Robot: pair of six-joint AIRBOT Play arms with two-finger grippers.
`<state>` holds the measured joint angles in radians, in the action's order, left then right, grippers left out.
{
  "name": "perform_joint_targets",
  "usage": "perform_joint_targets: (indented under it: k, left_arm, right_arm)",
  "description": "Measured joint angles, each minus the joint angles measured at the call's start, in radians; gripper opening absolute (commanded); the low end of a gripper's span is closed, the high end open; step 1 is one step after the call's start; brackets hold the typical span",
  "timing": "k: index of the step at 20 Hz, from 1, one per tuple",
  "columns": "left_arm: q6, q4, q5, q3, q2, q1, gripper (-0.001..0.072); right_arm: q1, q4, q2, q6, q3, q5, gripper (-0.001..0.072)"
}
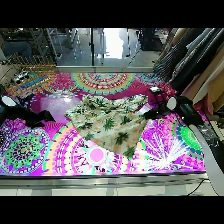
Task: Fold the clothes and pants, and hang the long-sleeved shirts on hangers.
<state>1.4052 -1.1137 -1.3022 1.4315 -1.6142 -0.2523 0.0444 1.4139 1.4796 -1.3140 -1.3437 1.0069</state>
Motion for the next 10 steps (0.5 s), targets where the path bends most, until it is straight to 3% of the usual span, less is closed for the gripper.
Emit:
perform_joint_targets:
  k: [5, 6, 7, 8, 10]
  left_arm:
    - [0.02, 0.08, 0.019, 0.0, -0.001, 0.019, 0.0663]
    - [0.024, 0.101, 0.034, 0.0, -0.001, 0.024, 0.0663]
    - [0.027, 0.12, 0.057, 0.0, -0.002, 0.031, 0.0663]
    - [0.034, 0.133, 0.082, 0.0, -0.002, 0.037, 0.0667]
    - [0.042, 0.152, 0.126, 0.0, -0.01, 0.055, 0.0704]
  right_arm:
    - [-0.093, -0.003, 0.137, -0.041, -0.039, -0.246, 0.001]
    - [-0.117, -0.004, 0.163, -0.06, -0.06, -0.266, 0.0093]
    - [-0.145, -0.007, 0.182, -0.083, -0.085, -0.271, 0.0348]
    - [-0.174, -0.017, 0.195, -0.102, -0.111, -0.264, 0.0534]
    - [-0.246, -0.083, 0.206, -0.111, -0.155, -0.183, 0.0503]
